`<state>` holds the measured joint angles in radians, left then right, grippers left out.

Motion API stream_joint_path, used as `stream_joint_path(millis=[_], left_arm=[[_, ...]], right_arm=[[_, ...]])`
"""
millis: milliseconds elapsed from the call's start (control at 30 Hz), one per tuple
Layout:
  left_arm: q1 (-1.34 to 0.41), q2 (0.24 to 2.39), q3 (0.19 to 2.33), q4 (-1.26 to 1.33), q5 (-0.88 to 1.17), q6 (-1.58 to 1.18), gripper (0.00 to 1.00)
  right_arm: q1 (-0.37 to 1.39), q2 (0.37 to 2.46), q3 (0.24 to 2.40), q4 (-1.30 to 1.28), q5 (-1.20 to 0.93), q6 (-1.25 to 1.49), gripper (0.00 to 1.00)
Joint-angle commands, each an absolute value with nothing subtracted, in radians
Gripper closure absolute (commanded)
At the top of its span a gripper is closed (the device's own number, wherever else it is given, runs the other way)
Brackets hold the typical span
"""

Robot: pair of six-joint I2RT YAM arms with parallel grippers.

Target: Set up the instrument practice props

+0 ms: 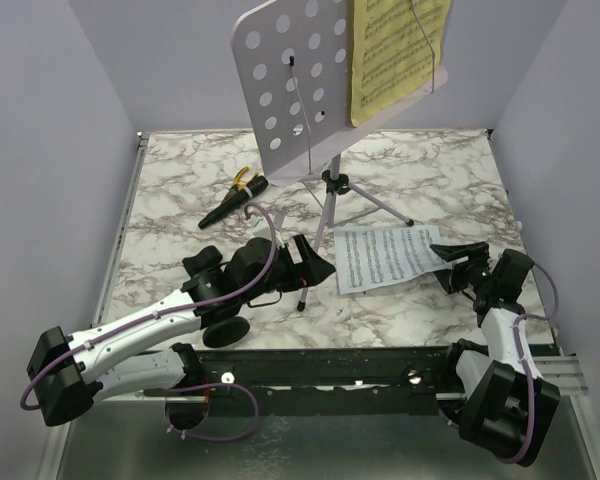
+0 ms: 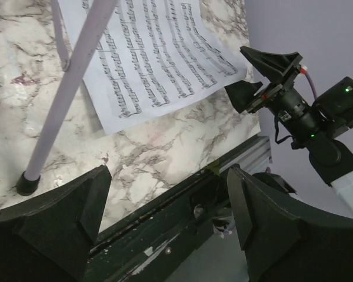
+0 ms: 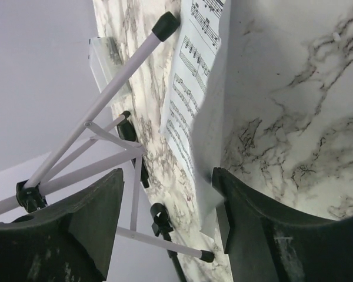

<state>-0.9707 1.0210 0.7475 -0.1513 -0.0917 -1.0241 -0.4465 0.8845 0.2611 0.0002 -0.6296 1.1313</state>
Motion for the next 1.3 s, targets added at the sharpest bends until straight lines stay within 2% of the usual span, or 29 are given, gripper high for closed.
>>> stream_joint_path(millis=[0, 367, 567, 733, 800, 933, 1167, 1267], left_arm=[[-0.969, 0.959, 0.705, -0.122, -0.194, -0.963, 0.14], [-0.969, 1.038, 0.785, -0.077, -0.077, -0.891, 0.15], [-0.969, 1.034, 0.785, -0.077, -0.058, -0.858, 0.15], [-0.969, 1.001, 0.786, -0.106, -0.064, -0.845, 0.15], [-0.969, 0.981, 0.790, -0.126, -0.072, -0.854, 0.15], [-0.969, 0.929, 0.780, -0.138, -0.099, -0.914, 0.15], [-0.967, 0.884, 0.733, -0.130, -0.093, -1.052, 0.13], [-0.968, 0.874, 0.719, -0.123, -0.066, -1.097, 0.13]], right_arm=[[-0.446, 0.912, 0.316, 0.002, -0.634, 1.072, 0.31], [-0.447, 0.998, 0.290, 0.038, -0.519, 1.130, 0.28], [-0.446, 1.020, 0.322, -0.042, -0.438, 1.142, 0.46], [-0.446, 1.010, 0.351, -0.105, -0.396, 1.097, 0.73], [-0.446, 1.006, 0.372, -0.137, -0.401, 1.058, 0.78], [-0.440, 1.017, 0.446, -0.258, -0.504, 0.954, 0.98], [-0.420, 0.910, 0.656, -0.589, -0.735, 0.633, 1.00], [-0.398, 0.846, 0.703, -0.609, -0.932, 0.583, 0.99]])
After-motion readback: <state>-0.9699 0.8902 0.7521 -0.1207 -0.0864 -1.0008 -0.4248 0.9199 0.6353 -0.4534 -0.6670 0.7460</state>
